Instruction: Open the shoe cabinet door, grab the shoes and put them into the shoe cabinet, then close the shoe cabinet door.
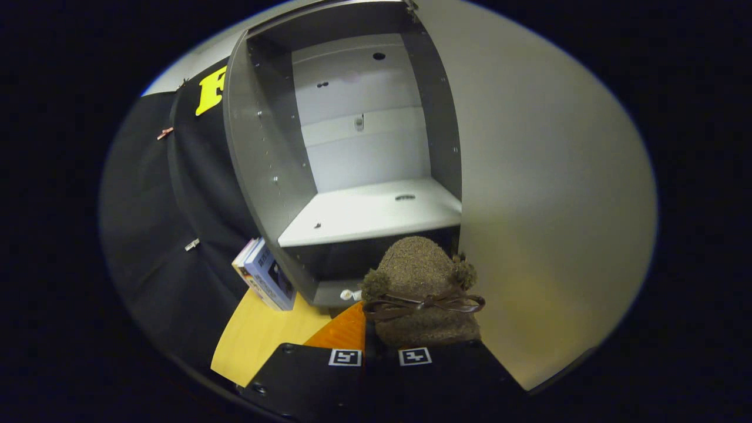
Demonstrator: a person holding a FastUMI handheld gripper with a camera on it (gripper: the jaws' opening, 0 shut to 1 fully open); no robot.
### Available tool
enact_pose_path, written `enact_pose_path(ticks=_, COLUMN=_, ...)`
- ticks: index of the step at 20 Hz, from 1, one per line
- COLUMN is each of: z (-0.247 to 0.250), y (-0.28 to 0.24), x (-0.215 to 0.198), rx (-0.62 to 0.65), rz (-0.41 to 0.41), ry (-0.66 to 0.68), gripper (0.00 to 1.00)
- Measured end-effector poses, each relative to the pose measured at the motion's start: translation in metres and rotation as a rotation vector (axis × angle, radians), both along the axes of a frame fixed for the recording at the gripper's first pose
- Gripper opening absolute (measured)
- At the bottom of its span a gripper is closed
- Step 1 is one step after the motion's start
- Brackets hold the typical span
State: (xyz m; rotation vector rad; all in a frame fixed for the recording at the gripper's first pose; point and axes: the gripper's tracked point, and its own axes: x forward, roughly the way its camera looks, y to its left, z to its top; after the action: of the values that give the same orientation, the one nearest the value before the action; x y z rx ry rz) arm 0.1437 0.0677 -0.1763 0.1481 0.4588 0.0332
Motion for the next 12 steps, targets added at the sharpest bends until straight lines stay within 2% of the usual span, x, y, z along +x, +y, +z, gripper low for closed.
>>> enact_pose_path(ticks=4, z=0.033, y=0.010, x=0.051, rx=-0.023, rz=0.029, ry=-0.004, gripper=0.08)
enact_pose_path(ticks=7, z=0.037, y=0.022, x=0.094, rx=-0.030, rz=0.073, ry=0.046, gripper=0.08)
enact_pose_path(ticks=12, z=0.025, y=0.036, x=0.174, rx=-0.059, rz=0.079, ry=0.082, gripper=0.08)
